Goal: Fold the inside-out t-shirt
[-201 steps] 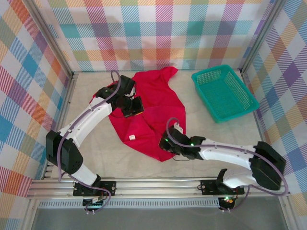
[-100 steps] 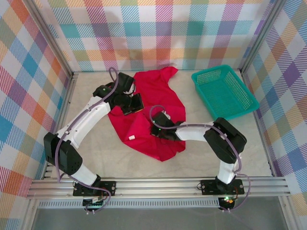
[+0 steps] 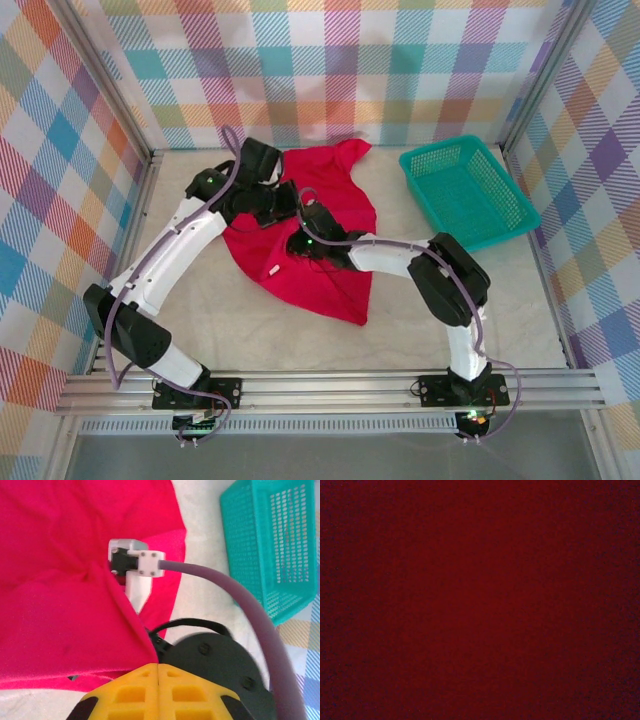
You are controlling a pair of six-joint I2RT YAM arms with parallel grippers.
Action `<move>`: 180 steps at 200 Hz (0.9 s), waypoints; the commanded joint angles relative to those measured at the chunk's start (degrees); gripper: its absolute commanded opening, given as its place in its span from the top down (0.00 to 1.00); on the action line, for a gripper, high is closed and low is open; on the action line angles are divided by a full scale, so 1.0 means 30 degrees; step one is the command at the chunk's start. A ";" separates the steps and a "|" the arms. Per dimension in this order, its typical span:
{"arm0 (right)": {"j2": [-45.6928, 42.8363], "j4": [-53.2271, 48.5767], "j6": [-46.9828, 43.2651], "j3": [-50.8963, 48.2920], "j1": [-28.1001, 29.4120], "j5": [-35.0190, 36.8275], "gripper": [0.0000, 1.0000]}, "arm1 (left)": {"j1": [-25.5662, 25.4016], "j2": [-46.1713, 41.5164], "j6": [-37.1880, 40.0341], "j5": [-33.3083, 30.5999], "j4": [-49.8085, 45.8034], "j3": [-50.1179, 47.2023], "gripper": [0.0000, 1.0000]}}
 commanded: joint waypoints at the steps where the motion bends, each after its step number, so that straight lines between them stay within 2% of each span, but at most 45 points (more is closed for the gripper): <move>1: 0.0438 0.0926 -0.0854 0.0020 -0.0012 -0.0959 0.67 | -0.0866 0.0313 0.0261 0.0823 -0.0967 0.2434 1.00; 18: -0.0484 0.1639 -0.0817 -0.2004 -0.0285 -0.0759 0.67 | -0.0711 0.0247 0.0825 -0.0021 -0.1871 0.3089 1.00; 46: -0.1838 0.3007 -0.0533 -0.5286 -0.1193 -0.0633 0.67 | -0.0347 -0.0022 0.0879 0.0189 -0.1576 0.2241 1.00; 76: -0.2241 0.2995 -0.0692 -0.6571 -0.1753 -0.0455 0.70 | -0.0225 -0.0007 0.0884 0.0333 -0.1445 0.1861 1.00; 89: -0.2271 0.1785 -0.0682 -0.6344 -0.1945 0.0311 0.72 | -0.0192 -0.0035 0.0954 0.0308 -0.1534 0.1920 1.00; 102: -0.2415 -0.0810 -0.0020 -0.5822 -0.2354 0.1855 0.75 | -0.0137 -0.0149 0.0981 0.0279 -0.1671 0.1964 1.00; 120: -0.3064 -0.4829 0.1867 -0.5292 -0.3181 0.5130 0.82 | -0.0104 -0.0299 0.1000 0.0290 -0.1714 0.1869 1.00; 133: -0.3787 -0.5504 0.2285 -0.5628 -0.3839 0.6181 0.82 | -0.0104 -0.0366 0.0997 0.0409 -0.1663 0.1662 1.00; 157: -0.5296 -0.5558 0.1216 -0.5793 -0.4218 0.6416 0.77 | -0.0104 -0.0362 0.0891 0.0562 -0.1101 0.0787 1.00; 180: -0.6070 -0.3663 -0.0210 -0.6033 -0.4109 0.3656 0.72 | -0.0104 0.0051 0.0566 0.1015 -0.0311 0.0066 1.00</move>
